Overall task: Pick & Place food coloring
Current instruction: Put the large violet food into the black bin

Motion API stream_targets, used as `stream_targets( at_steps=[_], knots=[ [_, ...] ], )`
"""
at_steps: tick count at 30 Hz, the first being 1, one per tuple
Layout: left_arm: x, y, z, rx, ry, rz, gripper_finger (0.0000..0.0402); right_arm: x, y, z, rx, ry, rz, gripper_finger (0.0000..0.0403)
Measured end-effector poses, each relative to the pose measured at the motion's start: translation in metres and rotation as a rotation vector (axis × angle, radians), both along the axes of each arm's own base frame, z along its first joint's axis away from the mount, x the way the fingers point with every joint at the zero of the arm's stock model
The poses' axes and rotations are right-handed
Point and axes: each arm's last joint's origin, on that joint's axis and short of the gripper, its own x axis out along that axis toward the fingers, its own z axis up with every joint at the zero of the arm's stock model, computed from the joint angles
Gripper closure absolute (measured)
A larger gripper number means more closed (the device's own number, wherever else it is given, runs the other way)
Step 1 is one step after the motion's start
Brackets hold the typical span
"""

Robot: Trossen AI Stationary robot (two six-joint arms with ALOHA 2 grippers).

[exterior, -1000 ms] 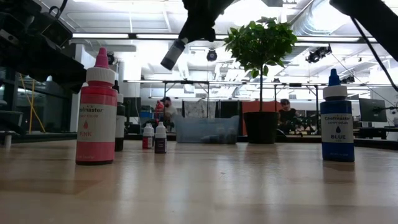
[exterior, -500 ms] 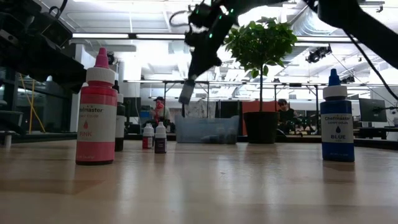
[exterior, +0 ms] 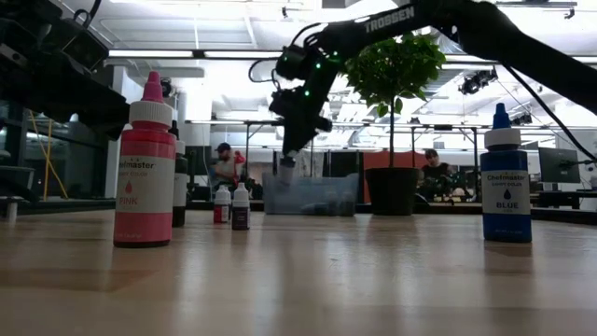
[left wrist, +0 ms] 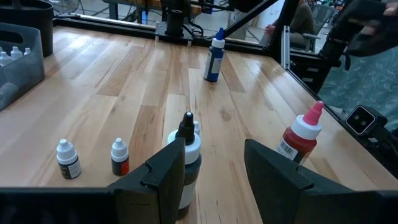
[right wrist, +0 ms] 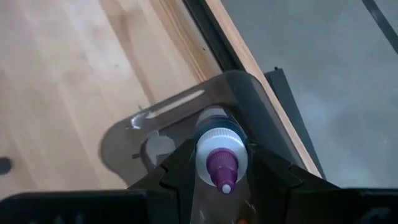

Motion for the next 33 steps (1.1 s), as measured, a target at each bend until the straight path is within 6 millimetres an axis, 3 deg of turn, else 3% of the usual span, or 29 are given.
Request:
stream_targets(
  at_steps=[10, 22, 33],
  knots=[
    [0.000, 0.000, 0.000, 0.000, 0.000, 0.000, 0.0238, 0.001, -0.011, -0.021, 0.022, 0.031, -0.030, 0.0291],
    [0.000, 0.000, 0.000, 0.000, 0.000, 0.000, 0.0238, 0.000, -0.013, -0.022, 0.029, 0.028, -0.032, 0.0289],
    [0.000, 0.000, 0.000, 0.000, 0.000, 0.000, 0.0238, 0.000, -0.013, -0.022, 0.041, 0.021, -0.027, 0.0250]
  ],
)
